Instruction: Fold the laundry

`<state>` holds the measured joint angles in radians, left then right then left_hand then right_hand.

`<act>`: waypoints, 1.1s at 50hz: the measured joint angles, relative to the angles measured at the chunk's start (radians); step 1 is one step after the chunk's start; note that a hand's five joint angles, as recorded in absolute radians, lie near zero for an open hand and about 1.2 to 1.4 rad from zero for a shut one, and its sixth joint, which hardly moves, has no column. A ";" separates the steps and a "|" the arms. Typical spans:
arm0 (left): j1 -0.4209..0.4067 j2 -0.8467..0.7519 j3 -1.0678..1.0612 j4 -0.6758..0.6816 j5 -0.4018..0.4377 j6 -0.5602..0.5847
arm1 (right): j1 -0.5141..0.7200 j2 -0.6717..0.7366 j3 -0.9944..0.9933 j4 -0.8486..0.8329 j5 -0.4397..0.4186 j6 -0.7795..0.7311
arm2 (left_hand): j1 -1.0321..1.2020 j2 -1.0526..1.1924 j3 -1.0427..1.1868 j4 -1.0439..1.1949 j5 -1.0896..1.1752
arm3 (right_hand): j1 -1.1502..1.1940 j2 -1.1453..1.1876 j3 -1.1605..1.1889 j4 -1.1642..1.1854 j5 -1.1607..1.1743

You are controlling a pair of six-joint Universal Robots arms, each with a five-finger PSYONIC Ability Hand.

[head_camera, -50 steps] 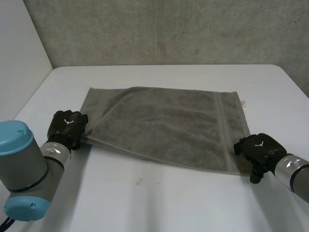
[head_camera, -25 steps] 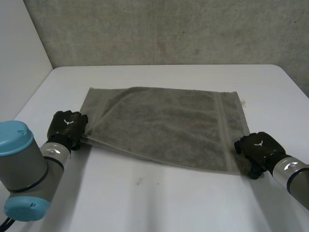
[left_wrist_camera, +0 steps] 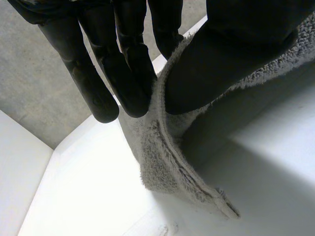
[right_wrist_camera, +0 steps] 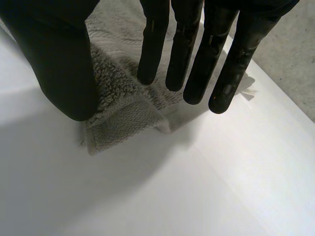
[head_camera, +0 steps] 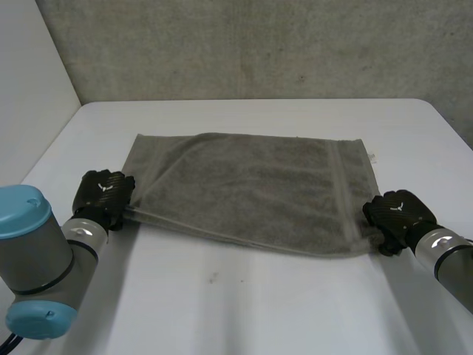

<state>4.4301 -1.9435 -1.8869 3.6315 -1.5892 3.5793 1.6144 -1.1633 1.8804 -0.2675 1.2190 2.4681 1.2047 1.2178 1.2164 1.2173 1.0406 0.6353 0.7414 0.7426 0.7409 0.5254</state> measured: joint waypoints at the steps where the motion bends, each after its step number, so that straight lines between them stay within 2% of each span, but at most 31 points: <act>1: 0.000 0.000 0.000 0.000 0.000 0.000 | 0.001 0.000 -0.005 0.000 0.001 0.007 | 0.000 0.000 0.000 0.000 0.000 | 0.001 0.000 0.002 0.003 0.004; 7: 0.000 0.000 0.000 0.000 0.000 0.001 | 0.006 0.002 -0.027 0.000 0.000 0.037 | 0.000 0.000 0.000 0.000 0.000 | 0.038 0.047 0.043 0.044 0.044; 10: 0.000 0.000 0.000 -0.001 0.000 0.001 | 0.007 0.005 -0.034 0.001 0.000 0.044 | 0.000 0.000 0.000 0.000 0.000 | 0.169 0.204 0.192 0.195 0.197; 11: 0.000 0.000 0.000 -0.001 0.000 0.001 | 0.008 0.008 -0.039 0.001 0.001 0.047 | 0.000 0.000 0.000 0.000 0.000 | 0.304 0.367 0.353 0.360 0.360; 13: 0.000 -0.001 0.000 -0.002 0.000 0.002 | 0.008 0.011 -0.045 0.003 0.003 0.048 | 0.000 0.000 0.000 0.000 0.000 | 0.325 0.429 0.418 0.431 0.427; 21: 0.000 0.008 0.001 -0.069 -0.001 0.015 | 0.001 -0.031 -0.063 0.071 0.016 0.030 | 0.000 0.000 0.000 0.000 0.000 | 0.325 0.435 0.428 0.448 0.441; 26: -0.003 0.053 0.002 -0.241 -0.003 0.033 | -0.009 -0.114 -0.089 0.273 0.030 -0.021 | 0.000 0.000 0.000 0.000 0.000 | 0.325 0.435 0.430 0.448 0.444; 27: -0.006 0.085 0.001 -0.337 -0.007 0.044 | -0.020 -0.148 -0.100 0.370 0.034 -0.054 | 0.000 0.000 0.000 0.000 0.000 | 0.325 0.435 0.432 0.448 0.445; 28: -0.006 0.085 0.001 -0.337 -0.007 0.044 | -0.020 -0.148 -0.100 0.370 0.034 -0.054 | 0.000 0.000 0.000 0.000 0.000 | 0.325 0.435 0.432 0.448 0.445; 29: -0.010 0.122 -0.002 -0.437 -0.013 0.053 | -0.039 -0.177 -0.109 0.465 0.037 -0.098 | 0.000 0.000 0.000 0.000 0.000 | 0.325 0.435 0.432 0.448 0.445; 33: -0.024 0.219 -0.018 -0.665 -0.034 0.070 | -0.103 -0.241 -0.119 0.680 0.047 -0.244 | 0.000 0.000 0.000 0.000 0.000 | 0.325 0.435 0.432 0.448 0.445; 34: -0.024 0.219 -0.018 -0.665 -0.034 0.070 | -0.103 -0.241 -0.119 0.680 0.047 -0.244 | 0.000 0.000 0.000 0.000 0.000 | 0.325 0.435 0.432 0.448 0.445; 37: -0.038 0.297 -0.025 -0.776 -0.046 0.078 | -0.153 -0.289 -0.118 0.804 0.048 -0.369 | 0.000 0.000 0.000 0.000 0.000 | 0.325 0.435 0.432 0.448 0.446; 42: -0.047 0.317 -0.004 -0.756 -0.047 0.079 | -0.171 -0.308 -0.124 0.822 0.046 -0.409 | 0.000 0.000 0.000 0.000 0.000 | 0.325 0.435 0.432 0.448 0.446; 47: -0.059 0.196 0.100 -0.590 -0.045 0.080 | -0.145 -0.229 -0.197 0.682 0.054 -0.315 | 0.000 0.000 0.000 0.000 0.000 | 0.325 0.435 0.432 0.448 0.446; 49: -0.060 0.171 0.120 -0.568 -0.045 0.080 | -0.134 -0.208 -0.215 0.662 0.058 -0.296 | 0.000 0.000 0.000 0.000 0.000 | 0.325 0.435 0.432 0.448 0.446; 50: -0.063 0.077 0.199 -0.502 -0.044 0.081 | -0.088 -0.127 -0.287 0.604 0.074 -0.233 | 0.000 0.000 0.000 0.000 0.000 | 0.325 0.435 0.432 0.448 0.446; 53: -0.065 0.016 0.253 -0.467 -0.044 0.081 | -0.055 -0.070 -0.339 0.571 0.093 -0.196 | 0.000 0.000 0.000 0.000 0.000 | 0.325 0.435 0.432 0.448 0.446; 55: -0.067 -0.112 0.373 -0.408 -0.046 0.080 | 0.004 0.037 -0.440 0.515 0.139 -0.144 | 0.000 0.000 0.000 0.000 0.000 | 0.325 0.435 0.440 0.448 0.450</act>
<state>4.3629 -2.0557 -1.5135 3.2238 -1.6354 3.6595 1.6183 -1.1267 1.4402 0.2476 1.3576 2.3245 1.2049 1.2179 1.2164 1.2172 1.0406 0.9601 1.1765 1.1827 1.1894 0.9757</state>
